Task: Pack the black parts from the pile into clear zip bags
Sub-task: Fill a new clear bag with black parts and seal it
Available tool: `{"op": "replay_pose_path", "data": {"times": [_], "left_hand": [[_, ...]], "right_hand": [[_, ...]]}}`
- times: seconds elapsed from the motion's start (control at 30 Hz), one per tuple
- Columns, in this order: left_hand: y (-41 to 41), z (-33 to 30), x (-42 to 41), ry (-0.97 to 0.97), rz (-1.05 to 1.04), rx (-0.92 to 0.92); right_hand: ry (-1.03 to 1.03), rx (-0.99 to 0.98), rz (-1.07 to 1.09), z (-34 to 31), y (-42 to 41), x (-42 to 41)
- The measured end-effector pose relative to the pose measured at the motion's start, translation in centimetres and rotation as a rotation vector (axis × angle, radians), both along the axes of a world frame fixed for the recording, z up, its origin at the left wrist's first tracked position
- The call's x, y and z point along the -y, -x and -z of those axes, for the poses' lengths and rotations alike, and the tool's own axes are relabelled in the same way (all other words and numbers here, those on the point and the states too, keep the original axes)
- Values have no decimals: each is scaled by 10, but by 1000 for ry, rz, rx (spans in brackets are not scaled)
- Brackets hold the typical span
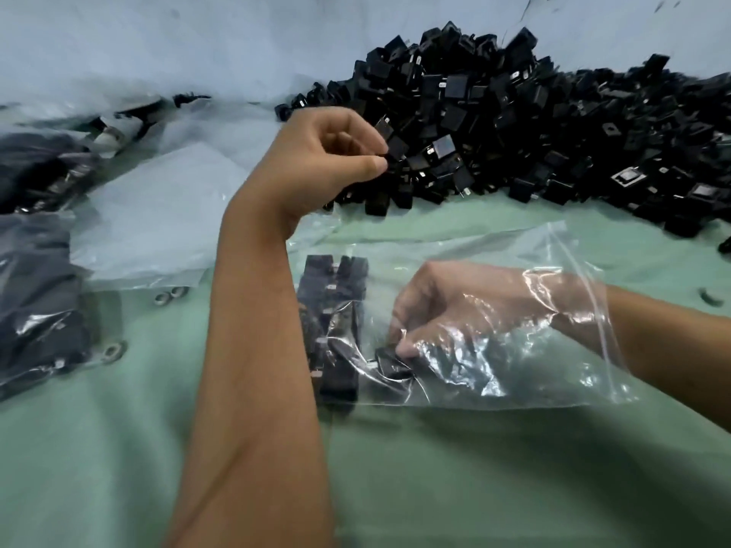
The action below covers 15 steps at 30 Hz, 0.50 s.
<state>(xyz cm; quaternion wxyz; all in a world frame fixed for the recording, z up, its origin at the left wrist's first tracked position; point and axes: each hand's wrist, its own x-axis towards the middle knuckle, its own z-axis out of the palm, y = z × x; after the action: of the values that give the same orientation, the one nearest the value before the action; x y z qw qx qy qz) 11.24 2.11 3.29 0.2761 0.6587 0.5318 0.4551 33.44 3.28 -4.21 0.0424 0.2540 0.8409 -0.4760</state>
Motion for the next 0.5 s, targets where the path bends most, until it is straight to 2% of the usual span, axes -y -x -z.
{"op": "replay_pose_path", "data": {"times": [0.13,0.5], "left_hand": [[18,12,-3,23,-136,68],[11,22,-8,124,-146,-17]], "right_hand": [[140,52,-32,-3,8,-5],[37,10,-78,14,-1,-11]]}}
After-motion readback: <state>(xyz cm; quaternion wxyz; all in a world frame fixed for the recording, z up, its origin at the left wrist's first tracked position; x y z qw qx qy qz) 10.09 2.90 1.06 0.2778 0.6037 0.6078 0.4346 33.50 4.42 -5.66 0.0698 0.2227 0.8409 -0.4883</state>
